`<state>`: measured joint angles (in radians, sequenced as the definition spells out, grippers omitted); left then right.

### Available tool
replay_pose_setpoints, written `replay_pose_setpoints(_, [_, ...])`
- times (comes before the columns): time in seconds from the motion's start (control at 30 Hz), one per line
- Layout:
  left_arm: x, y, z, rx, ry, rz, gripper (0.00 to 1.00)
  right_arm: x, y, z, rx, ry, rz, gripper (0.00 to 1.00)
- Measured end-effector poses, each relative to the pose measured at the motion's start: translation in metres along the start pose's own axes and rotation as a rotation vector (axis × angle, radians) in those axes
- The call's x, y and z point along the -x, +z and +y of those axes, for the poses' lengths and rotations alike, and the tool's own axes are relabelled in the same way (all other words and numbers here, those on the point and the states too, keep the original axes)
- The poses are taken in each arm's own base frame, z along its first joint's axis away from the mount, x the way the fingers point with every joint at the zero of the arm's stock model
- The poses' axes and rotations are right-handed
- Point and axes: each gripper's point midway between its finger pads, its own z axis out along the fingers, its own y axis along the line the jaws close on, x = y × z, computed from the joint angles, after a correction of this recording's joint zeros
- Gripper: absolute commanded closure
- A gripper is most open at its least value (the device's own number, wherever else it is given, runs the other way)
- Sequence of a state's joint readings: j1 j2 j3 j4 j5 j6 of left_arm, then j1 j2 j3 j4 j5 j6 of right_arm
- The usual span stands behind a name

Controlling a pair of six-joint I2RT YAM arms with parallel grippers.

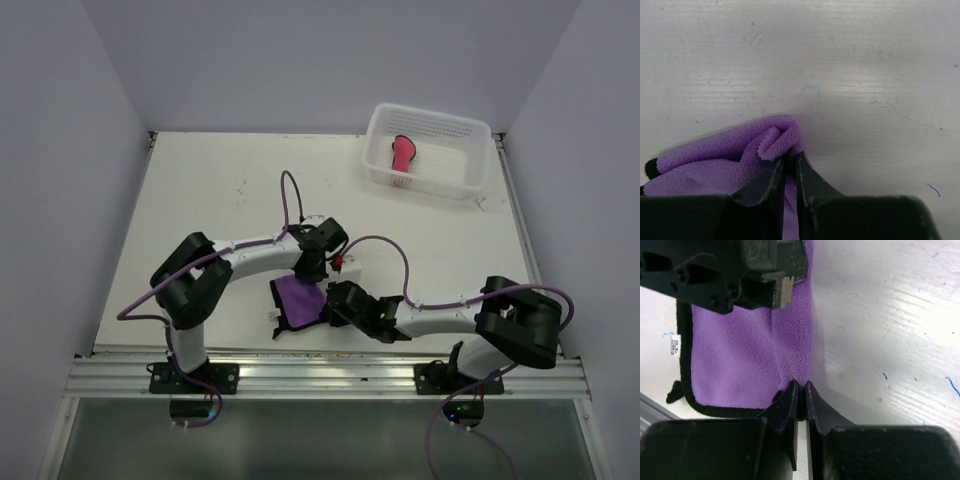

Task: Roll the towels
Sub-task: Roll the towel

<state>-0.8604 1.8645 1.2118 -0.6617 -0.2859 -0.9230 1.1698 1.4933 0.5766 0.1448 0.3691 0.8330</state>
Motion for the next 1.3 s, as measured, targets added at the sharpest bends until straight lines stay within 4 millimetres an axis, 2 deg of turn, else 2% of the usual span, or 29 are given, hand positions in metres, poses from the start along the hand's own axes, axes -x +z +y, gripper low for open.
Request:
replay_pose_setpoints(0.23, [0.003,-0.002,-0.027,-0.173,-0.042,-0.033,1.00,0.002,-0.016,-0.008,-0.043,-0.117,-0.038,1.00])
replay_pose_setpoints(0.4, [0.003,-0.005,-0.048,-0.338,-0.066,-0.060,1.00,0.000,-0.026,-0.020,-0.115,-0.241,-0.049,1.00])
replay_pose_setpoints(0.53, [0.004,-0.006,-0.059,-0.465,-0.088,-0.075,1.00,0.004,-0.033,-0.022,-0.182,-0.335,-0.052,1.00])
replay_pose_setpoints(0.73, [0.005,-0.007,-0.062,-0.629,-0.121,-0.074,1.00,0.007,-0.039,-0.023,-0.293,-0.469,-0.048,1.00])
replay_pose_setpoints(0.93, [0.005,-0.011,-0.058,-0.764,-0.134,-0.067,1.00,0.006,-0.040,-0.016,-0.400,-0.622,-0.039,1.00])
replay_pose_setpoints(1.3, [0.001,-0.024,-0.058,-0.922,-0.097,-0.061,1.00,-0.006,-0.040,-0.009,-0.581,-0.992,-0.003,1.00])
